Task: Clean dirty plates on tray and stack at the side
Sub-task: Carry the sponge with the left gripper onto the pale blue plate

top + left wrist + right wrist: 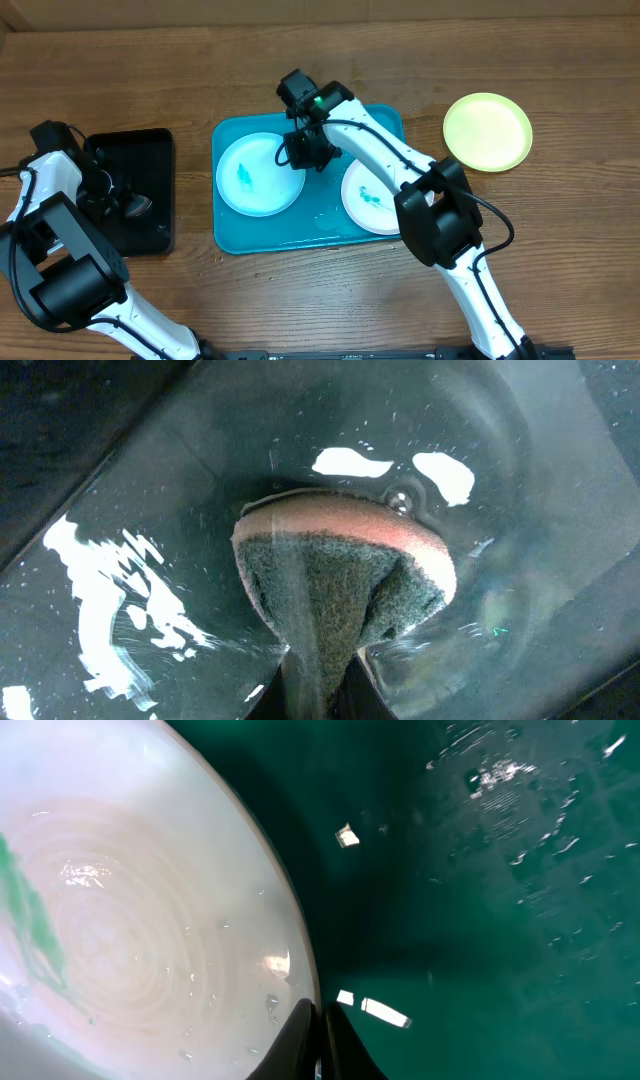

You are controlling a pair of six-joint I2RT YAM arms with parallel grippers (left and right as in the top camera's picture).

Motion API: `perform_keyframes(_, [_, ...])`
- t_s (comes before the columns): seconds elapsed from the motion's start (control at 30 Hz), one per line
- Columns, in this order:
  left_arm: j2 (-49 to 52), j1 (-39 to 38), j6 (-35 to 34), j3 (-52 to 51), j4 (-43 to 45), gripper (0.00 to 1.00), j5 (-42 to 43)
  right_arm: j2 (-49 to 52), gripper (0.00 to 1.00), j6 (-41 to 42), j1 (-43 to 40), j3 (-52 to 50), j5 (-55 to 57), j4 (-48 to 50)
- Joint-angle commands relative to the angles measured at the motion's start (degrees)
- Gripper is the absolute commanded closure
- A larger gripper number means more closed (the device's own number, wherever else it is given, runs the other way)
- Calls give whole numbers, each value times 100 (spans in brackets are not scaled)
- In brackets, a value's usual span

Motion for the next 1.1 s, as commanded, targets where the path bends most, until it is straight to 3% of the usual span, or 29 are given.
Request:
perform_keyframes(0.0, [-127,-22,216,402,-291,96,129,50,96,-35,85,63,232,-42])
perform_keyframes(0.13, [-629,-24,723,1069,-839,96,1123,50,96,17,90,63,361,-83])
perform_keyframes(0.33, [-1342,-179,780,1261,-1102,96,2127,50,96,48,90,63,503,-31])
perform_keyframes(0.6, [-1272,-1250,780,870,-1357,96,2168,50,96,376,90,63,503,181])
perform_keyframes(0.83, [-861,-2544,575,210,-468,96,2127,50,96,479,90,63,503,192])
perform_keyframes(1.07, [-391,-3252,286,-22,275,96,1958,50,96,479,90,63,505,131])
